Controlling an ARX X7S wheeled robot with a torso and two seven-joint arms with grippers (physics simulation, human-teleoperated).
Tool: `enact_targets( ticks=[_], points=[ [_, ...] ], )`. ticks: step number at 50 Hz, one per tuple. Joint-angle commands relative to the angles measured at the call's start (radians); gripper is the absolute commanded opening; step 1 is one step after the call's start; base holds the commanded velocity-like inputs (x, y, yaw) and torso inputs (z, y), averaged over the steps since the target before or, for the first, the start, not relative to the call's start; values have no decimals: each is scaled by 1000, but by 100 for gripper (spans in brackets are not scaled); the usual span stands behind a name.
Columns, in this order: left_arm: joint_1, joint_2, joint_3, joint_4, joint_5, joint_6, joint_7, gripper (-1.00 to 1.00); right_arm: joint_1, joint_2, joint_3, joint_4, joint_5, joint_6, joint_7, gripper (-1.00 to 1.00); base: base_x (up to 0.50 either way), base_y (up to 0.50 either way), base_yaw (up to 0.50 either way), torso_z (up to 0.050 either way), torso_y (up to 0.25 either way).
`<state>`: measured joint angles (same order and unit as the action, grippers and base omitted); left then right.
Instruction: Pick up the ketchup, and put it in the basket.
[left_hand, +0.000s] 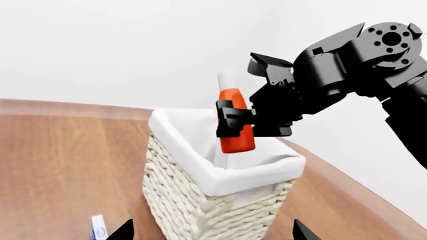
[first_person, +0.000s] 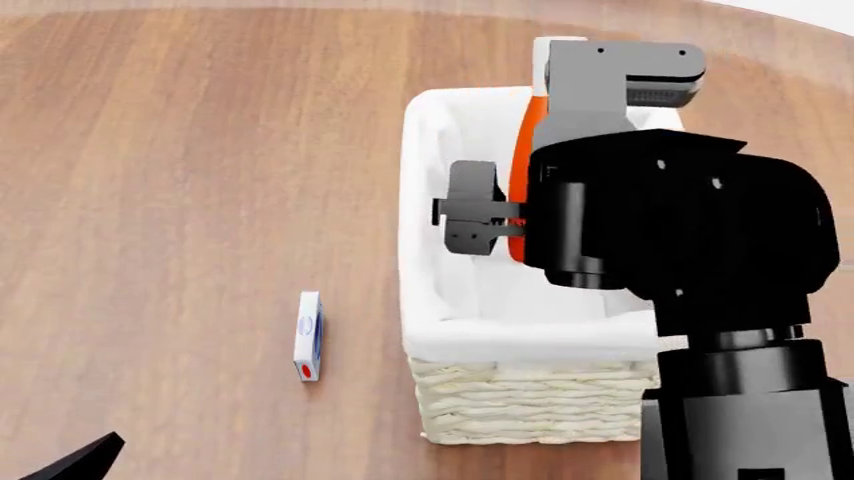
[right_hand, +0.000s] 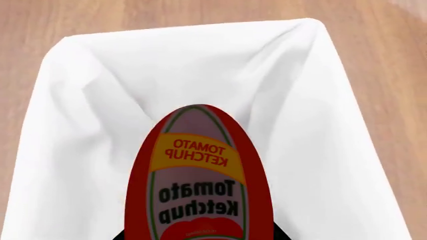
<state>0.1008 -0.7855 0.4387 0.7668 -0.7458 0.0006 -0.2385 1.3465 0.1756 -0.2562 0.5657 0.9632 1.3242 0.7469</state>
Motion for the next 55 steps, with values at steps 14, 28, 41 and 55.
enact_targets(
  ticks=[14,28,41,55],
  points=[
    [0,-2,5,1,-4,3,3,100,20,-9,-80,101,-55,-65,-89,-100,0,0,0,1,1],
    [-1,-3,6,-5,-5,6,4,100,35,-22,-110,208,-83,-144,-168,-100,0,0,0,0,0],
    [-1,-5,6,-7,-8,9,3,100,56,-36,-148,296,-116,-198,-225,-100,0,0,0,0,0],
    [-3,-4,7,-17,-10,12,7,100,77,-52,-183,378,-148,-250,-275,-100,0,0,0,0,1]
  ],
)
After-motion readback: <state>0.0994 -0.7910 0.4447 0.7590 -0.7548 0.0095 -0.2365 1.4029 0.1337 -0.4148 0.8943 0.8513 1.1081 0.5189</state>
